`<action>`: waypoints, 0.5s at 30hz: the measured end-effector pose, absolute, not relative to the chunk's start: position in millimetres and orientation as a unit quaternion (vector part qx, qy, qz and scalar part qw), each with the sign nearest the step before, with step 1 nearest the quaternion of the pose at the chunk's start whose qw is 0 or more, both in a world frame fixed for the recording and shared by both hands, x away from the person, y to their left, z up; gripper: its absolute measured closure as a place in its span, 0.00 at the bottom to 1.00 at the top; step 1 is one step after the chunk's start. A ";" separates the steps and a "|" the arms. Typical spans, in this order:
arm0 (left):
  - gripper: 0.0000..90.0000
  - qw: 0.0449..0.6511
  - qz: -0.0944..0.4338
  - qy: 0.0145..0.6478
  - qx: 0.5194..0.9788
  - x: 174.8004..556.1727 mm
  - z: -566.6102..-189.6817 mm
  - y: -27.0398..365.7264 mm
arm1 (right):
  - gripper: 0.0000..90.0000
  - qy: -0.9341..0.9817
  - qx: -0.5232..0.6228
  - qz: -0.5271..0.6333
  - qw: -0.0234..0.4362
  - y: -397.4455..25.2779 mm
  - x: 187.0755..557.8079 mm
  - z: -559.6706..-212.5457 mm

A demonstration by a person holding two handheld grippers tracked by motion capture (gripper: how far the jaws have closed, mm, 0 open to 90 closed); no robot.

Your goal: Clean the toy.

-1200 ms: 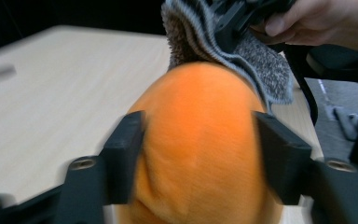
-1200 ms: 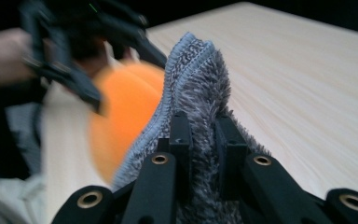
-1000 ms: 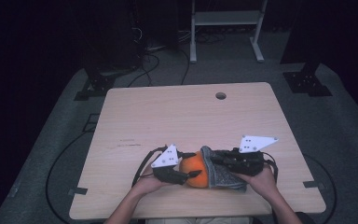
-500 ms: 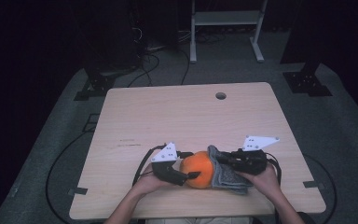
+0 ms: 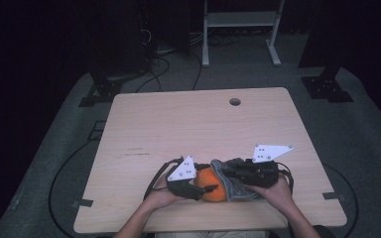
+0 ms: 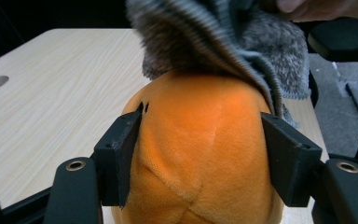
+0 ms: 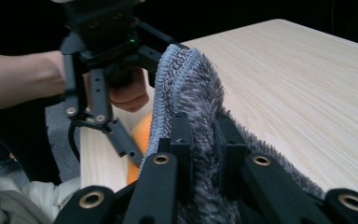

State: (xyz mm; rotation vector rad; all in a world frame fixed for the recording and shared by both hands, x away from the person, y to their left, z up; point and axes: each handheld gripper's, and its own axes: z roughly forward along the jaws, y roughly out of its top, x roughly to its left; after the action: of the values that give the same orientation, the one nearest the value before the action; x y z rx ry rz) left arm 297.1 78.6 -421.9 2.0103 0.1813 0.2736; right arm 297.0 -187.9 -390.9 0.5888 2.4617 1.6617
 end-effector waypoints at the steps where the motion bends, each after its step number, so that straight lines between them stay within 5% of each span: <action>1: 0.38 0.525 0.114 0.077 0.840 297.0 -422.1 78.5 | 0.89 0.812 0.198 0.547 0.057 -189.3 298.9 -392.4; 15: 0.41 0.538 0.108 0.105 0.830 301.3 -421.7 78.1 | 0.89 0.808 0.238 0.536 0.059 -214.5 298.0 -401.9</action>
State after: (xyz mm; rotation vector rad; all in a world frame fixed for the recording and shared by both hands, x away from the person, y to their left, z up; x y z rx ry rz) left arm 301.3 78.1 -421.7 1.9743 0.2495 0.2558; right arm 298.0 -214.5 -401.9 0.7221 2.4461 1.6220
